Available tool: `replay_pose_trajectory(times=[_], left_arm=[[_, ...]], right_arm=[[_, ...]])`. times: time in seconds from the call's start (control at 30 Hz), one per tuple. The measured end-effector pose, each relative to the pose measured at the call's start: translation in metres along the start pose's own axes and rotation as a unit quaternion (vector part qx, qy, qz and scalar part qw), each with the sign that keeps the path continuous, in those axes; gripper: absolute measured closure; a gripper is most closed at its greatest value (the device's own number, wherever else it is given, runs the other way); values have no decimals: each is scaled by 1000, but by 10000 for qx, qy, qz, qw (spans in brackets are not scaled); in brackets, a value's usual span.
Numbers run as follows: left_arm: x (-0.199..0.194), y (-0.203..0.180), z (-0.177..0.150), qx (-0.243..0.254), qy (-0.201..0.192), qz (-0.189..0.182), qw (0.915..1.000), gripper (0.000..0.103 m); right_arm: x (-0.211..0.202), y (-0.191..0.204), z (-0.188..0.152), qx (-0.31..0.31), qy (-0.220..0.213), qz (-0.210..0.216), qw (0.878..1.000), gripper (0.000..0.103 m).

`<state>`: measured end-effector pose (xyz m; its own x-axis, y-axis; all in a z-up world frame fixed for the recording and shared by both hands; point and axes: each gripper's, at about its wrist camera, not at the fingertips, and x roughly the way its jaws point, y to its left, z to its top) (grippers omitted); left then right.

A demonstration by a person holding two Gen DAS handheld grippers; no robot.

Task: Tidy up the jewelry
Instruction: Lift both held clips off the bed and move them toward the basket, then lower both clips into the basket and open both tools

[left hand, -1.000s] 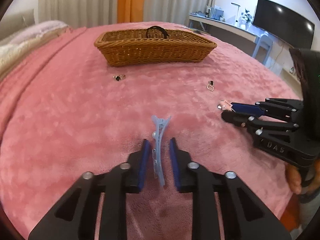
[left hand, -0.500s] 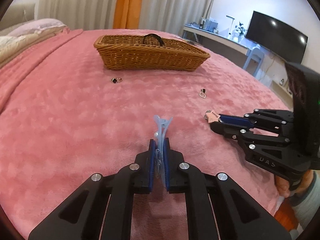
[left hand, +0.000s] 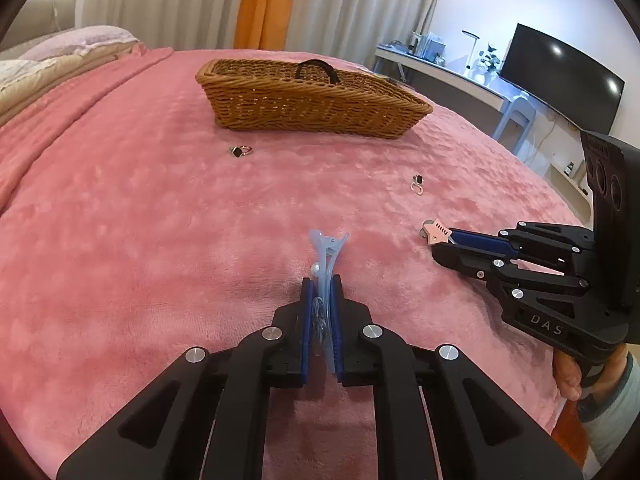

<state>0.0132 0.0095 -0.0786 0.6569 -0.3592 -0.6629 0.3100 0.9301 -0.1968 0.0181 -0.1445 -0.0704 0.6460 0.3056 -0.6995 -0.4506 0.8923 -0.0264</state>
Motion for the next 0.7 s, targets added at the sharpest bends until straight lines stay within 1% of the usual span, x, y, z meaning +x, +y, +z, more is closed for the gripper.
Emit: replay_pose_trajectory(times=[0.1, 0.17, 0.23, 0.33, 0.43, 0.53, 0.57, 0.63, 0.7], left_arm=[[-2, -4, 0, 63, -47, 143, 9999, 95], [-5, -6, 1, 87, -66, 204, 9997, 96], [-8, -5, 4, 15, -71, 167, 9998, 96], [-23, -3, 15, -113, -251, -54, 9996, 96], [-43, -2, 41, -144, -580, -229, 9980, 96], [-57, 0, 74, -115, -867, -294, 9957, 96], [-60, 1, 90, -83, -969, -310, 9948, 96], [-61, 1, 113, -10, -1132, -264, 9932, 96], [-58, 0, 140, 88, -1308, -94, 9913, 96]], right_arm=[[-6, -1, -2, 37, -79, -15, 10000, 90], [-13, -4, -1, 87, -161, 50, 9998, 90], [-16, -6, 1, 108, -187, 117, 9997, 90], [-24, -11, 13, 226, -220, 188, 9993, 90], [-37, -18, 32, 406, -404, 315, 9979, 90], [-50, -25, 65, 433, -621, 269, 9968, 90], [-54, -29, 79, 433, -694, 208, 9964, 90], [-56, -40, 106, 508, -794, 177, 9954, 90], [-53, -51, 124, 546, -882, 111, 9945, 90]])
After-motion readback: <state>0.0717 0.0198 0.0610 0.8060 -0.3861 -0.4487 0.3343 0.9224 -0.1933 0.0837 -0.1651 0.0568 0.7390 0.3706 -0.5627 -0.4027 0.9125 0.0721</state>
